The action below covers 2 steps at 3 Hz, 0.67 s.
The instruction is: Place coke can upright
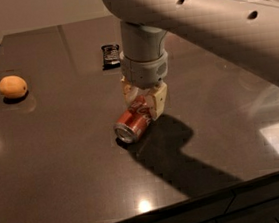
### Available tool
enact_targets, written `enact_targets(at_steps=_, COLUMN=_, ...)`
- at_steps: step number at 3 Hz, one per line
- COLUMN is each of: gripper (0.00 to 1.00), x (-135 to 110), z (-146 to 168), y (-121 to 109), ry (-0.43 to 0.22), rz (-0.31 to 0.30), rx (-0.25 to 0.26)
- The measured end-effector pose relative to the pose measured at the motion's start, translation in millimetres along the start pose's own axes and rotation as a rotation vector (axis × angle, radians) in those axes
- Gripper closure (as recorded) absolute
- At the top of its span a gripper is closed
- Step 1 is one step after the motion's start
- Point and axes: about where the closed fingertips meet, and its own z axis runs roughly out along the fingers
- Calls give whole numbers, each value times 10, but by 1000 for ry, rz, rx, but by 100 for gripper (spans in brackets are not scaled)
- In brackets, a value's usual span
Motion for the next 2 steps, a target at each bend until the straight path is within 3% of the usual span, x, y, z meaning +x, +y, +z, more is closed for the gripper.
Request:
enact_targets(at_steps=1, gripper=81, x=64, z=-77, y=-1, ry=6, rz=41, rx=40)
enact_targets(at_steps=2, gripper=100, x=334, z=-371, y=41, ry=83, rz=85, rx=167)
